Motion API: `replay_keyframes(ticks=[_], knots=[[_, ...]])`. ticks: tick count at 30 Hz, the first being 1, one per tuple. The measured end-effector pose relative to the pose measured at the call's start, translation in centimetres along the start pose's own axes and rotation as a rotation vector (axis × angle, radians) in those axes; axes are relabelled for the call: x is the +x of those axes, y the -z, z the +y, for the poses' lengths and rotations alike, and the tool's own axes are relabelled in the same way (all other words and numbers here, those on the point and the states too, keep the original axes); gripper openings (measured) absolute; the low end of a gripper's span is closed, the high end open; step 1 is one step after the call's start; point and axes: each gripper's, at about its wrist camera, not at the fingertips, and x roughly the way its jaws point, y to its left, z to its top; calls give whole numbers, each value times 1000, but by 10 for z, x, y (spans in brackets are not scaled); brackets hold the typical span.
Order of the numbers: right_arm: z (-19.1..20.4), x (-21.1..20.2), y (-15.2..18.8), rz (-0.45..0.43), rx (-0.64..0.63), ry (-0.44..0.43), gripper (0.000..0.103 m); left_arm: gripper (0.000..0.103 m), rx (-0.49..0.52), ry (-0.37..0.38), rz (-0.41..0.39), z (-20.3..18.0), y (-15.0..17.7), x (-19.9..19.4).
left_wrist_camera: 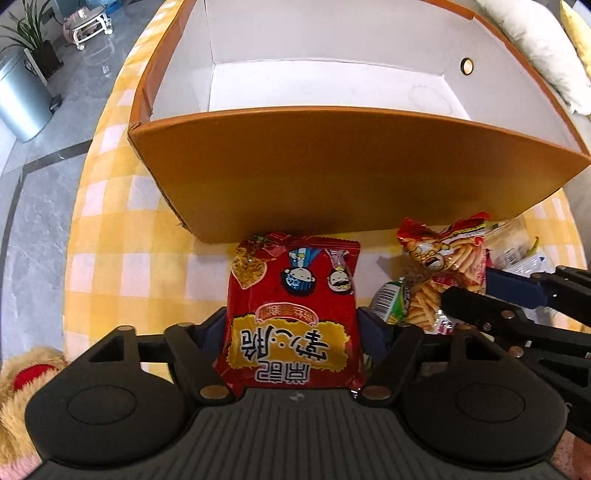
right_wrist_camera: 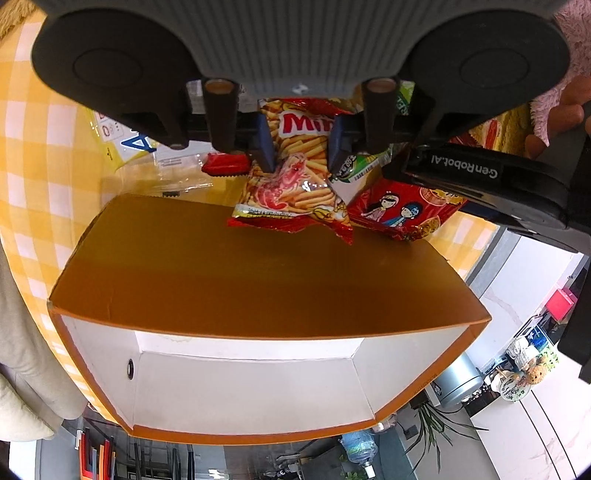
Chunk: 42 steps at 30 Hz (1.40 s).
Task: Organize snacks
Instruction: 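Carry both bags over the orange box and release them inside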
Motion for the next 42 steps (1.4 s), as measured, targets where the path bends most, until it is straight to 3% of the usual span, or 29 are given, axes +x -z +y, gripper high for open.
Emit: replay_keyframes(ticks=[9,17,24,34,42], knots=[[4,-21,-1,-46,-12,-2,23,80,-11,-17,-90,2,15,-38],[17,-58,-1,-156,-66,38,21,80,-31,-39,-247,-5,32,-93],[25,-98,-6,-237,-79,60,21,80,-29,-6,-334,-5,39,-132],[28,-151,-41,-353,-85,56,21,80,55,-29,-474,-13,6,-179],[20,-158,-78,-363,-73,62,21,80,115,-23,-455,-23,-30,-176]])
